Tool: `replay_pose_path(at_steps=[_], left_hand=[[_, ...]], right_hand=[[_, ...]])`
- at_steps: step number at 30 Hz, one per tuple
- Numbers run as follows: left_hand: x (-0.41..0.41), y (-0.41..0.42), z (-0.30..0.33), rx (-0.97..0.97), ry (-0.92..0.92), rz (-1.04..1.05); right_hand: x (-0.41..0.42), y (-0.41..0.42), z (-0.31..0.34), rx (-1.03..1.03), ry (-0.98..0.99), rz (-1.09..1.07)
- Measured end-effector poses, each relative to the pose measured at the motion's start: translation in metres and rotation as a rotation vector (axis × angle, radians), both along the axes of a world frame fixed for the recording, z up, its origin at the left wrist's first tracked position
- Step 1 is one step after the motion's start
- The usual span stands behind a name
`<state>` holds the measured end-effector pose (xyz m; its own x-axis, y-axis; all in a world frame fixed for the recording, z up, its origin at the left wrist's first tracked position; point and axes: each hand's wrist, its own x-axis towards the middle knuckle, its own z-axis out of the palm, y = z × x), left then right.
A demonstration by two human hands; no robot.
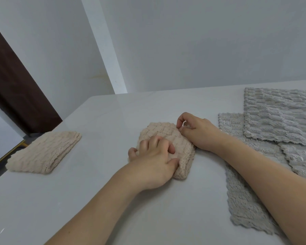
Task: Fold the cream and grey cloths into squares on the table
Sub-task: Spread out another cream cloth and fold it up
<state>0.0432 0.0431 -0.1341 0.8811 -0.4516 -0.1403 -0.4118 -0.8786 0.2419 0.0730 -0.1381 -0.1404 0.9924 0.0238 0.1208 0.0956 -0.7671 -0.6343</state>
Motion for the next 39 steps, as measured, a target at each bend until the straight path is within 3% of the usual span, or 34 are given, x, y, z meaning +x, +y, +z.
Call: replay_pose_path(at_steps=[10, 12, 15, 18, 21, 25, 29, 32, 36, 39], left_hand=[[-0.012, 0.002, 0.014, 0.113, 0.163, -0.074], [-0.004, 0.004, 0.024, -0.014, 0.172, 0.003], [0.0, 0.002, 0.018, -0.252, -0.095, 0.168], [-0.002, -0.002, -0.004, -0.086, -0.215, 0.12], [0.006, 0.005, -0.011, 0.097, -0.129, 0.099], [0.017, 0.019, -0.006, 0.038, -0.046, 0.148], [0.025, 0.029, -0.013, 0.05, -0.361, 0.311], [0.025, 0.027, -0.007, -0.157, -0.319, 0.415], [0.026, 0.027, -0.007, -0.169, -0.309, 0.337], [0.026, 0.033, -0.007, -0.485, -0.231, 0.352]], right_hand=[[0.003, -0.003, -0.004, -0.084, -0.074, 0.017], [0.004, -0.004, -0.005, -0.119, -0.19, 0.027], [0.004, -0.001, -0.002, -0.113, -0.321, 0.044], [0.004, 0.005, -0.006, -0.3, -0.158, 0.104], [0.005, 0.002, -0.012, -0.472, 0.126, 0.095], [-0.002, -0.003, -0.006, -0.505, 0.228, 0.018], [-0.008, 0.007, 0.003, -0.712, 0.205, -0.106], [-0.012, 0.015, 0.013, -0.805, 0.125, -0.243], [-0.01, 0.019, 0.012, -0.617, 0.2, -0.207], [-0.006, 0.014, 0.017, -0.263, 0.154, -0.191]])
